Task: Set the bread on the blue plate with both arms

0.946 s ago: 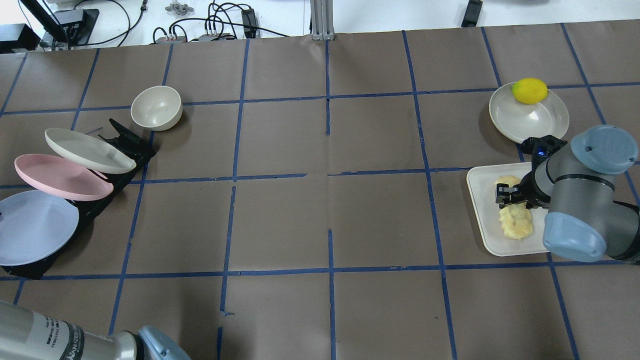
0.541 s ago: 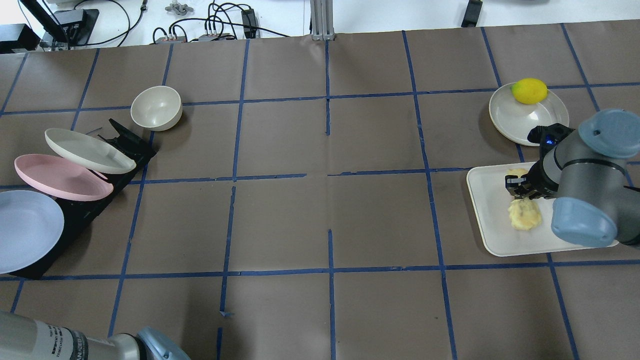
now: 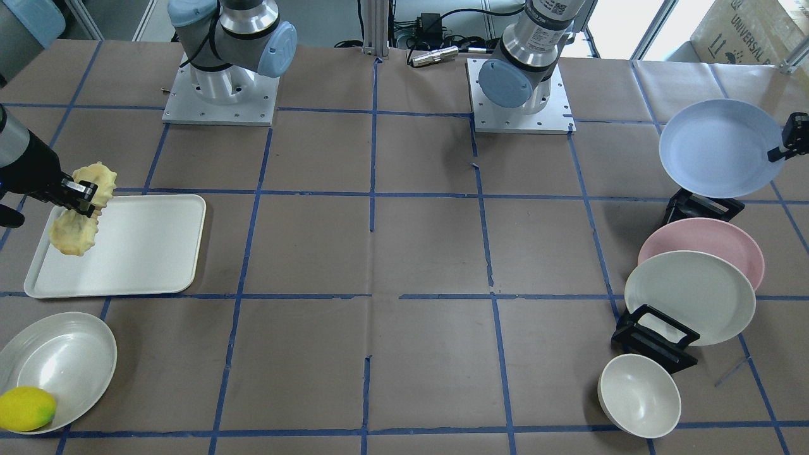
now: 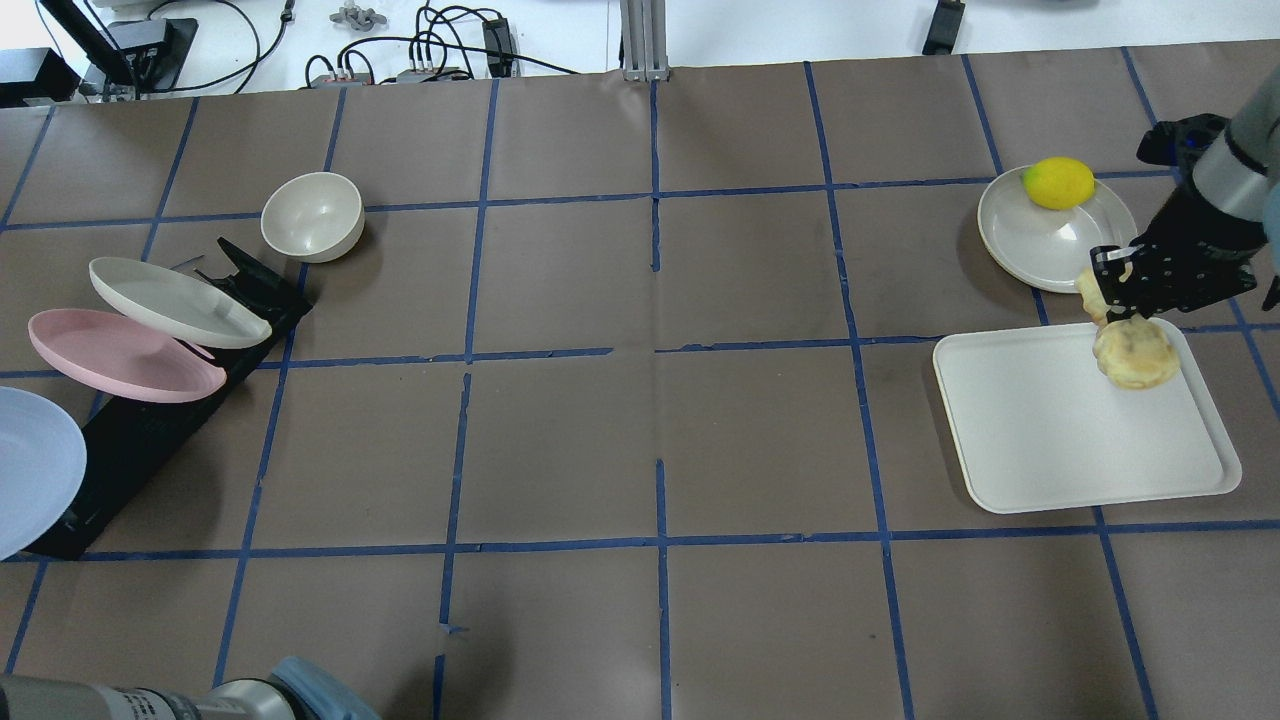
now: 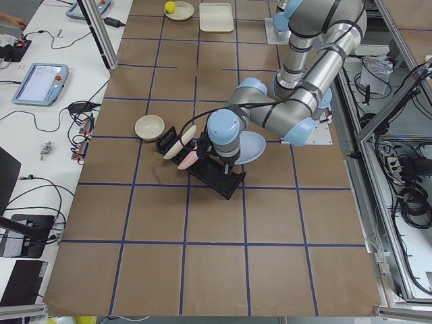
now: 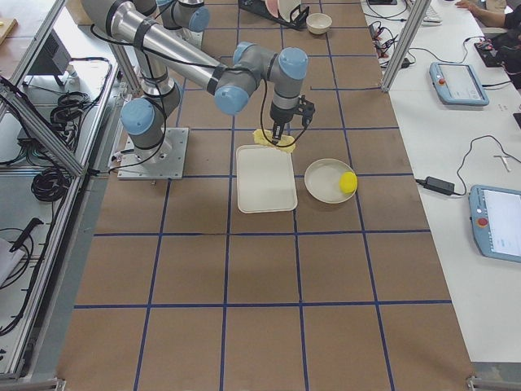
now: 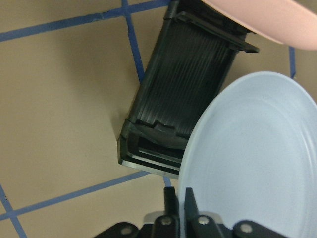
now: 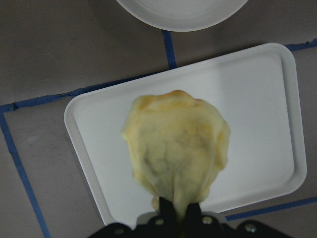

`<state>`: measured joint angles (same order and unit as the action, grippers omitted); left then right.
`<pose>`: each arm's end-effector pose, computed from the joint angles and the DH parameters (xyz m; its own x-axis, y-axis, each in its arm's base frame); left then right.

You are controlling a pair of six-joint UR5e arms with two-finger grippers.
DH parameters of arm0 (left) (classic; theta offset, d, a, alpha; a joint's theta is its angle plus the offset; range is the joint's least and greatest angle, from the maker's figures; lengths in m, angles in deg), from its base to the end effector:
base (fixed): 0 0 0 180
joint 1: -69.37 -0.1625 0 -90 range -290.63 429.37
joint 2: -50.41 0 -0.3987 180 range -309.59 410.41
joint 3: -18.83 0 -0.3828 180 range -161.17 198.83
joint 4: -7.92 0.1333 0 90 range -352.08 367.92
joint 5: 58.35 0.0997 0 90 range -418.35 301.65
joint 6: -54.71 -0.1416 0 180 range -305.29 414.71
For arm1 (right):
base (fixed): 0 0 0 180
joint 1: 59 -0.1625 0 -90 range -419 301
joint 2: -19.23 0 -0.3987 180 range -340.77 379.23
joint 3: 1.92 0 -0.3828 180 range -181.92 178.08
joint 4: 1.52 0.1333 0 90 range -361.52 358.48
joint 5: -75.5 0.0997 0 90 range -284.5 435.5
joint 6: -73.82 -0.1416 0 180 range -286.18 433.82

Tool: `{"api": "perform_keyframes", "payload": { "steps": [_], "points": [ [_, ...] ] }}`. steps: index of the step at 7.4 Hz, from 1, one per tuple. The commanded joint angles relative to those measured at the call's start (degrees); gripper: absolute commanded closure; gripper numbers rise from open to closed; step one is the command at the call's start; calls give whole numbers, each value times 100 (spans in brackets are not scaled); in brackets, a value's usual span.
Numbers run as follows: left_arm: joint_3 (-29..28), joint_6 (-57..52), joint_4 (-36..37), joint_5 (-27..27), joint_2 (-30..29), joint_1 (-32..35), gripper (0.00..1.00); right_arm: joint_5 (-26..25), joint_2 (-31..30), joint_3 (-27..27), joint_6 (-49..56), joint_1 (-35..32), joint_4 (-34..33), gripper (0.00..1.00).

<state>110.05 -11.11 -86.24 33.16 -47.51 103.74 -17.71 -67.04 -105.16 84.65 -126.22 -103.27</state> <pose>0.3374 -0.3877 0.3359 -0.9660 0.1646 0.1994 0.1904 0.9746 0.1176 -0.0697 -0.4897 0.2988 -0.9785 0.2026 0.0377 0.2054 0.9736 0.0998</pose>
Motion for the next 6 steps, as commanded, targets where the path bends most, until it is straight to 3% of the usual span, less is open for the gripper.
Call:
{"api": "perform_keyframes", "payload": {
  "steps": [1, 2, 5, 6],
  "points": [
    [614, 1100, -85, 7, 780, 828, 87, -21, -13, 348, -1320, -944, 350, 95],
    [660, 2003, -119, -80, 905, 1653, 87, -56, -21, 365, -1512, -1438, 306, 95],
    [678, 4335, -24, -825, 618, 3703, 87, -74, -39, 734, -1514, -1478, 567, 94],
    [695, 4698, 386, -1245, 295, 4161, 87, -83, -56, 743, -1566, -1504, 621, 94]
  ]
}}
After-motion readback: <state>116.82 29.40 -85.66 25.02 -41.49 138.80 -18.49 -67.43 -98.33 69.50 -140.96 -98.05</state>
